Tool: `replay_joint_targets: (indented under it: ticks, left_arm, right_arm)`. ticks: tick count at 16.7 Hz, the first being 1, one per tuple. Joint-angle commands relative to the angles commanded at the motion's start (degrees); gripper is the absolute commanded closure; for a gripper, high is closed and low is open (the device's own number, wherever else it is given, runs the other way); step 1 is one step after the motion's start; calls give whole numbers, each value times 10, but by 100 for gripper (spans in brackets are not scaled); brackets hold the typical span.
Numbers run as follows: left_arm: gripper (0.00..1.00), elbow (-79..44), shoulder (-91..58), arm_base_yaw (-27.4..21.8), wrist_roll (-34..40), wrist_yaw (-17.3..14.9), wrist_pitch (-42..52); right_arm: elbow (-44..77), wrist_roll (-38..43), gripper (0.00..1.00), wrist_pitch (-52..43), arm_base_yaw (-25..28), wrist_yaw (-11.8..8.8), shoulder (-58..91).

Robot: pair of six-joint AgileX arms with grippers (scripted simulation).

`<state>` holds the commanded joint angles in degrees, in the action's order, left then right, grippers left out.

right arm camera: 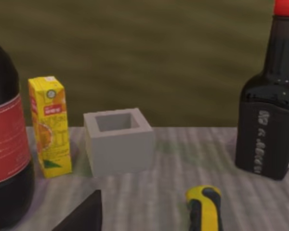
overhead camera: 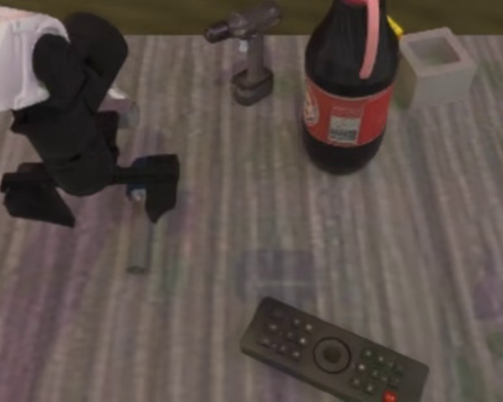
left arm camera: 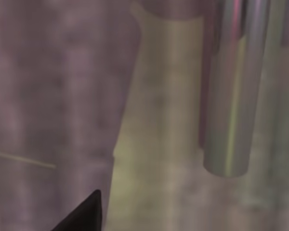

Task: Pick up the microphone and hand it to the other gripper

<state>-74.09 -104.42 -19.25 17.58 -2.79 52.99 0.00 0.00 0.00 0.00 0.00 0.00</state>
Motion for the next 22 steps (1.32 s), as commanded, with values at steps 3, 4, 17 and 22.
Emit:
replay_joint_targets:
  ticks: [3,4,17,22]
  left_arm:
    - [0,3,1,3,-1,0,-3]
    - [0,6,-4,2,-1,0,-10]
    - [0,83,-121,-7,5,0,-204]
    - [30,83,-121,-7,5,0,-204]
  right_arm:
    - [0,0,0,0,0,0,0]
    - [0,0,0,0,0,0,0]
    - [0,0,0,0,0,0,0]
    - [0,0,0,0,0,0,0]
